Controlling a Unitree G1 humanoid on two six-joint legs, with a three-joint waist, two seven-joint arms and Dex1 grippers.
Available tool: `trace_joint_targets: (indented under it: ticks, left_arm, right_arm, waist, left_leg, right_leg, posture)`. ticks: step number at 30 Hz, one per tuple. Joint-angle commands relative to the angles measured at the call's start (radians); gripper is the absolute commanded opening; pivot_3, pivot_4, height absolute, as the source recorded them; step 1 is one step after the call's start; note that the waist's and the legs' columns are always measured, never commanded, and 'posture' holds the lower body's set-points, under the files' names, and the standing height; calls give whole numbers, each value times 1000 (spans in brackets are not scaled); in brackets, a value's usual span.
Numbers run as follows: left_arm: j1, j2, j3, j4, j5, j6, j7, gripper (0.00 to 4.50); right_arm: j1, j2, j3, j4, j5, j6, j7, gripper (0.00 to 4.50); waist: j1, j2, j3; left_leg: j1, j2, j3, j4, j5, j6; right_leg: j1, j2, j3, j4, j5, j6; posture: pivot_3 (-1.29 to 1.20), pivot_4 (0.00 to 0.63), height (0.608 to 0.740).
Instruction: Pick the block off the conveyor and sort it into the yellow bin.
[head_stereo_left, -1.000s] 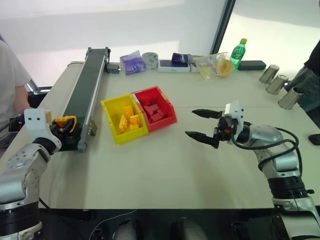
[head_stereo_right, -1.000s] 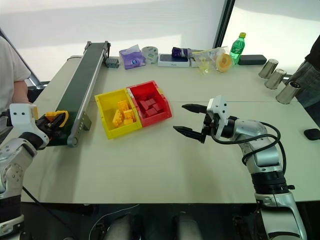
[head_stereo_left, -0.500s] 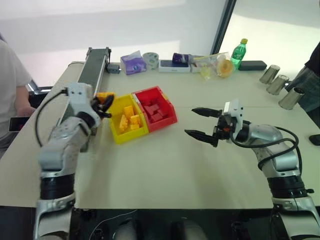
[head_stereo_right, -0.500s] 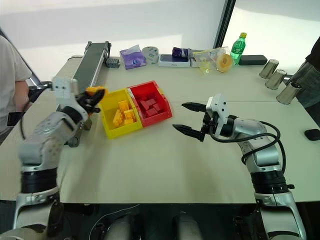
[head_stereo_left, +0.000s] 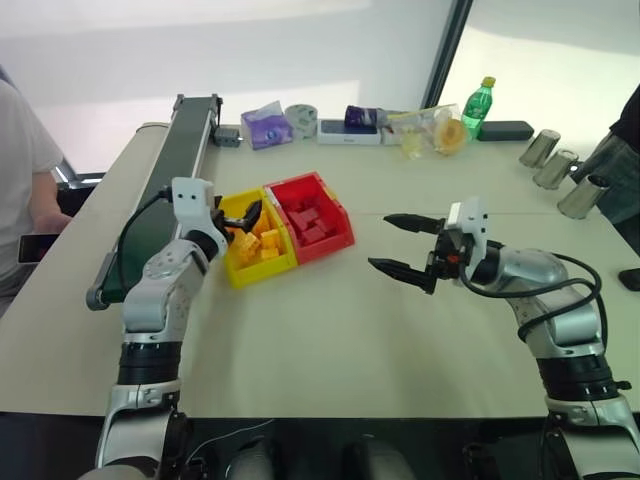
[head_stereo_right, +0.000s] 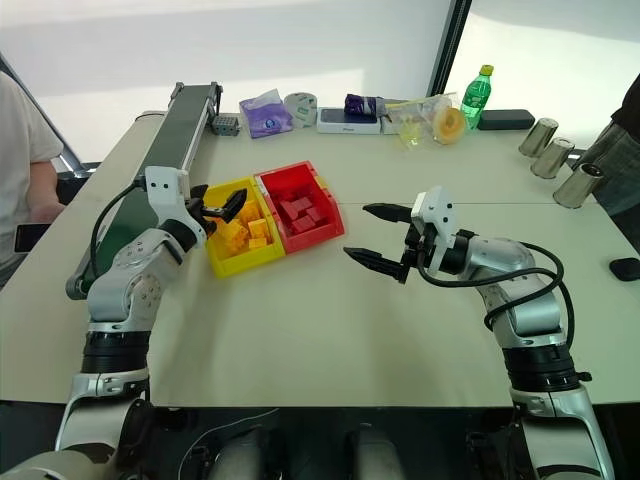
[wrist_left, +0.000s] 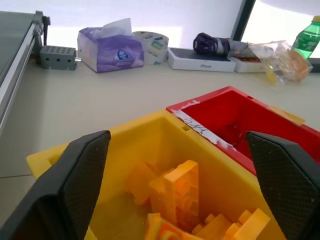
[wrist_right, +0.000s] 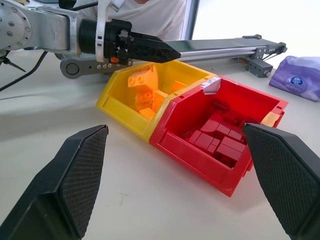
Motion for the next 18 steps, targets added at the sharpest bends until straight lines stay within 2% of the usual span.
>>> trace_joint_targets:
  ticks: [1,7,11,14,18]
  left_arm:
    - [79,88,95,-152,-58,47,-43,4480]
    - [271,209,207,-322,-130,80,-132,4480]
    - [458,277,352,-408,-206,61,-239,4480]
    - [544,304,441,-434,-260,71,-282,4480]
    - [629,341,480,-409,-259,25,-367,4480]
  right_arm:
    - [0,-11,-29,-3,14,-34,23,4500]
    - [0,-11,-25,18,11,-51,46,4500]
    - [-26,-7,-11,44,4,-55,62,4500]
    - [-44,-7,-6,53,5,-49,66,4500]
    - [-54,-6,-2,57,4,-45,70,4500]
  waist:
    - [-9,0,0]
    - [-5,0,0]
    - [-3,0,0]
    - [-1,0,0]
    - [-2,0,0]
  left_leg:
    - [0,0,0,0,0,0]
    - [0,2,0,-1,1,-1]
    - [0,1,0,-1,0,-1]
    - [0,1,0,-1,0,-1]
    - [0,1,0,-1,0,-1]
  right_leg:
    - [0,0,0,0,0,0]
    - [-1,0,0,0,0,0]
    - [-1,-1,0,0,0,0]
    - [-1,-1,0,0,0,-1]
    - [-1,-2,0,0,0,-1]
  posture:
    - [0,150,740]
    - [0,150,740]
    - [0,150,740]
    - [0,150,740]
    - [0,150,740]
